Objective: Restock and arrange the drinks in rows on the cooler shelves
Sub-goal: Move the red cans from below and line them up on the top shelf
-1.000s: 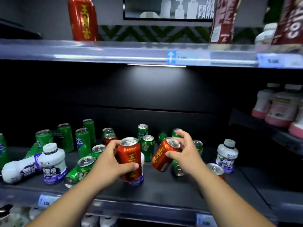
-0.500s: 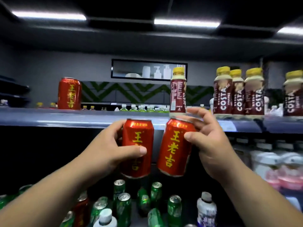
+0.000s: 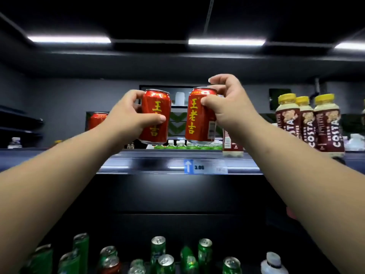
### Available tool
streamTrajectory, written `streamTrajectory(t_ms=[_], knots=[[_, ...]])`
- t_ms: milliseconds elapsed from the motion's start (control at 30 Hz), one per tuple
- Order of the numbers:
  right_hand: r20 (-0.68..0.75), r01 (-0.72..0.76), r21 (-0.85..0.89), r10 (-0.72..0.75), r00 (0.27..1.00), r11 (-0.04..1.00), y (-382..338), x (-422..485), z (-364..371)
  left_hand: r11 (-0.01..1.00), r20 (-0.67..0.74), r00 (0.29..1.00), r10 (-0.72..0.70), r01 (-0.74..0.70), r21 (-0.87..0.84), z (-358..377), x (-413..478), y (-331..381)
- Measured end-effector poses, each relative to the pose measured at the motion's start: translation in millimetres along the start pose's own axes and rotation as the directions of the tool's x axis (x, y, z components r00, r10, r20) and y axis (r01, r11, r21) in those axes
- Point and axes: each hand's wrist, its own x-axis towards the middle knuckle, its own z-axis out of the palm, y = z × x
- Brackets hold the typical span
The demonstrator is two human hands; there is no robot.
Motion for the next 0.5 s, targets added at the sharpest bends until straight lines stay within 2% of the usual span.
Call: streamTrajectory(t_ms=[167,267,400,500], knots=[[0.033,-0.094,-0.103,0.098,0.995,0.99,29.2,20.1,51.4,0.993,-0.071,0.995,-0.07,0.077,0.09,-18.1,22.1,-42.7],[0.06,-0.132,-0.132,0.141,0.988,0.982,41.1,22.7,77.3,0.987,-0.079,0.988,-0.13,0.136,0.083,-27.4,29.0,-64.5],[0.083,-0.149,-0.154,0.163,0.983,0.977,43.7,26.1,100.7,0.984,0.011,0.99,-0.143,0.141,0.109,-35.2,35.5,-74.3],[0.071,-0.139,-0.2,0.156,0.985,0.97,45.9,26.2,109.1,0.981,0.065,0.992,-0.106,0.093,0.173,-34.4,30.3,-80.4]])
